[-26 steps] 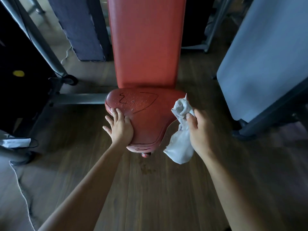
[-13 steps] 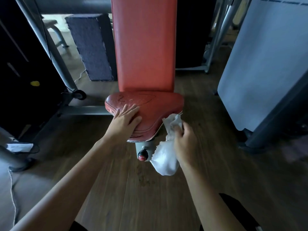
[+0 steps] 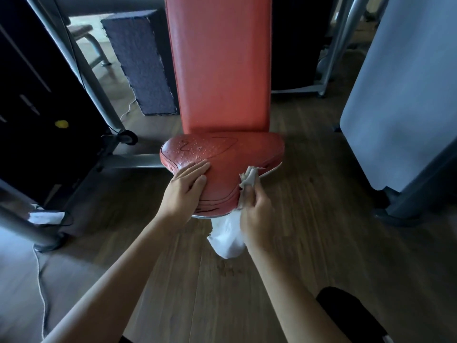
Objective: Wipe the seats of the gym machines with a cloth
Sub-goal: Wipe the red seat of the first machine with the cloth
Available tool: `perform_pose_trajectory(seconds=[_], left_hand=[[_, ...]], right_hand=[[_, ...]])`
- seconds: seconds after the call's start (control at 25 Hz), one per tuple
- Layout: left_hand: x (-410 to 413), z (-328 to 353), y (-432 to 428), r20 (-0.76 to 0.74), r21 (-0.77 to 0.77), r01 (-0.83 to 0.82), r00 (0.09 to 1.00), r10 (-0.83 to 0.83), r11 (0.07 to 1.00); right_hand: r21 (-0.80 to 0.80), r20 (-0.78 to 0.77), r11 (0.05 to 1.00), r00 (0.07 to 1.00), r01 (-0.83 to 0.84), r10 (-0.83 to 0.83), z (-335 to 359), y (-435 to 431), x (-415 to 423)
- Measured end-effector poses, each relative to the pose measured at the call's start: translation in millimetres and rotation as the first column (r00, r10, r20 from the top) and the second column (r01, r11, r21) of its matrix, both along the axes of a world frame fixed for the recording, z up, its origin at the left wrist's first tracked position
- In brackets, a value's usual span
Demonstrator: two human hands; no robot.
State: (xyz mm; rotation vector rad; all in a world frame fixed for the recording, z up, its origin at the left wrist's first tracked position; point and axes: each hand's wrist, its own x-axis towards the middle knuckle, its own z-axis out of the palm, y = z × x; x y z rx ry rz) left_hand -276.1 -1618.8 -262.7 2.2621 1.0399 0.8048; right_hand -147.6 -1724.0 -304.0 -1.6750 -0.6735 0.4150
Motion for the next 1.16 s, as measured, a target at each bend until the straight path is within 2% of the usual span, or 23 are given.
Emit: perform_pose_trajectory(seconds=[0.2, 0.4, 0.56, 0.76, 0.84, 1.0, 1.08, 1.16], left_hand=[[-9, -1, 10, 0.013, -0.051, 0.113, 0.994, -0.112, 0.992], [-20, -4, 8, -0.028, -0.029, 0.156, 0.987, -0.157, 0.987], [-11, 2, 12, -0.077, -0.036, 0.164, 0.983, -0.167, 0.986], [-12, 5, 12, -0.101, -0.039, 0.178, 0.978, -0.181, 0.983], [-9, 7, 12, -0.11, -0.051, 0.182, 0.976, -0.187, 0.982], [-7, 10, 12, -0.127, -0.071, 0.183, 0.973, -0.191, 0.981], [-8, 10, 12, -0.122, -0.074, 0.182, 0.974, -0.19, 0.98], [-7, 10, 12, -0.107, -0.074, 0.171, 0.978, -0.179, 0.982]], right_hand=[[-0.068, 0.001, 0.996, 0.998, -0.058, 0.059, 15, -5, 7], [0.023, 0.061, 0.998, 0.997, -0.057, 0.055, 16, -19, -32], [-0.114, -0.042, 0.993, 0.999, 0.011, -0.016, 26, 10, 6], [0.033, -0.096, 0.997, 0.993, -0.064, 0.067, 24, -21, -35], [0.025, -0.099, 0.998, 0.993, -0.054, 0.057, 26, -20, -28], [-0.098, -0.113, 0.995, 0.994, -0.007, -0.004, 32, 10, 13], [-0.035, -0.158, 0.999, 0.987, -0.005, 0.0, 23, 7, 2], [0.029, -0.098, 0.999, 0.995, 0.015, -0.012, 10, -12, -20]])
